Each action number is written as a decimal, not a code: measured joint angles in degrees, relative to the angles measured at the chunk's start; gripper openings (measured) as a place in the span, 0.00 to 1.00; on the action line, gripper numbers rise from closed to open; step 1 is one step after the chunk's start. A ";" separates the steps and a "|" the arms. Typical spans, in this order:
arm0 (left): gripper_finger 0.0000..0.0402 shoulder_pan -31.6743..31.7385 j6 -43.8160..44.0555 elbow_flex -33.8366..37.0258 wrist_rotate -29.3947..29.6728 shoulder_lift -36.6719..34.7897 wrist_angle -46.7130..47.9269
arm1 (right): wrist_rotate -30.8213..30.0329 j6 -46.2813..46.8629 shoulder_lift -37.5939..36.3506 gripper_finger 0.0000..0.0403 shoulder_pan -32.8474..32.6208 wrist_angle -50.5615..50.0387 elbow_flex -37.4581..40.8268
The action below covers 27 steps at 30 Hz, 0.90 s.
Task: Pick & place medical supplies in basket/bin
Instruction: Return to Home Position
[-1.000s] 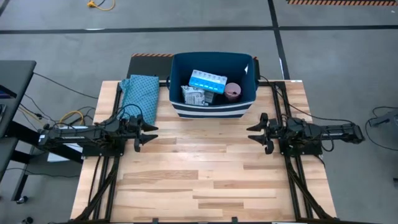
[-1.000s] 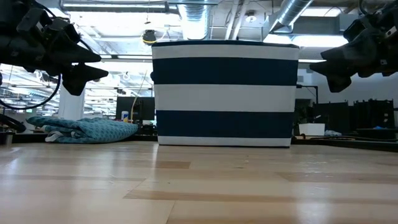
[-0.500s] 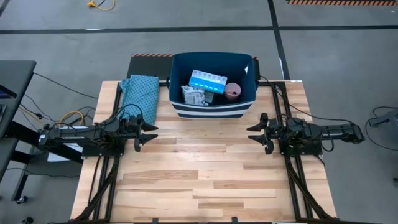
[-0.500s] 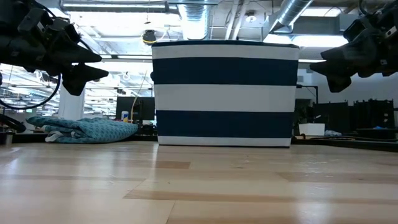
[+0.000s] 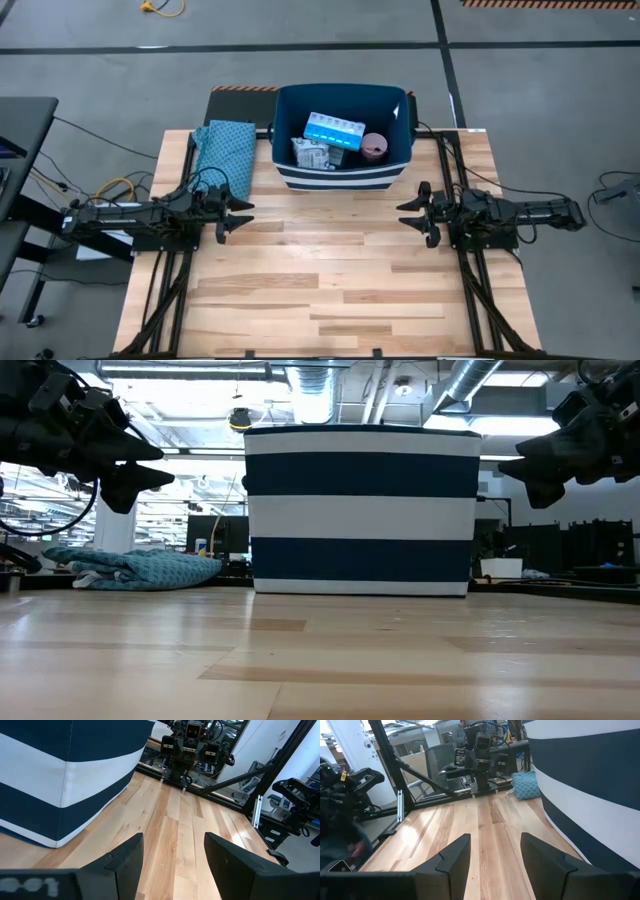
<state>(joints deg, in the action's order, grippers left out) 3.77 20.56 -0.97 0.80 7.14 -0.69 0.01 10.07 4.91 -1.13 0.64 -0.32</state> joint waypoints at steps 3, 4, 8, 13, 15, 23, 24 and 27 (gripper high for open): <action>0.50 0.00 0.00 0.00 0.00 0.00 0.00 | 0.00 -0.01 0.00 0.41 0.00 0.00 0.00; 0.50 0.00 0.00 0.00 0.00 0.00 0.00 | 0.00 0.01 0.00 0.41 0.00 -0.02 0.00; 0.50 0.00 0.00 0.00 0.02 0.00 0.00 | 0.00 0.00 0.00 0.42 0.00 -0.02 0.00; 0.50 0.00 0.00 0.00 0.02 0.00 0.00 | 0.00 0.02 0.00 0.41 0.00 -0.02 0.00; 0.50 0.01 0.00 0.00 0.02 0.00 0.00 | 0.00 0.00 0.00 0.41 0.00 -0.02 0.00; 0.50 0.02 0.00 -0.02 0.02 0.00 0.00 | 0.00 0.00 0.00 0.42 0.00 -0.02 0.00; 0.50 0.01 0.00 -0.02 0.02 0.00 0.00 | 0.00 0.01 0.00 0.42 0.00 -0.02 0.00; 0.50 0.02 0.00 -0.02 0.02 0.00 0.00 | 0.00 -0.01 0.00 0.41 0.00 -0.02 0.00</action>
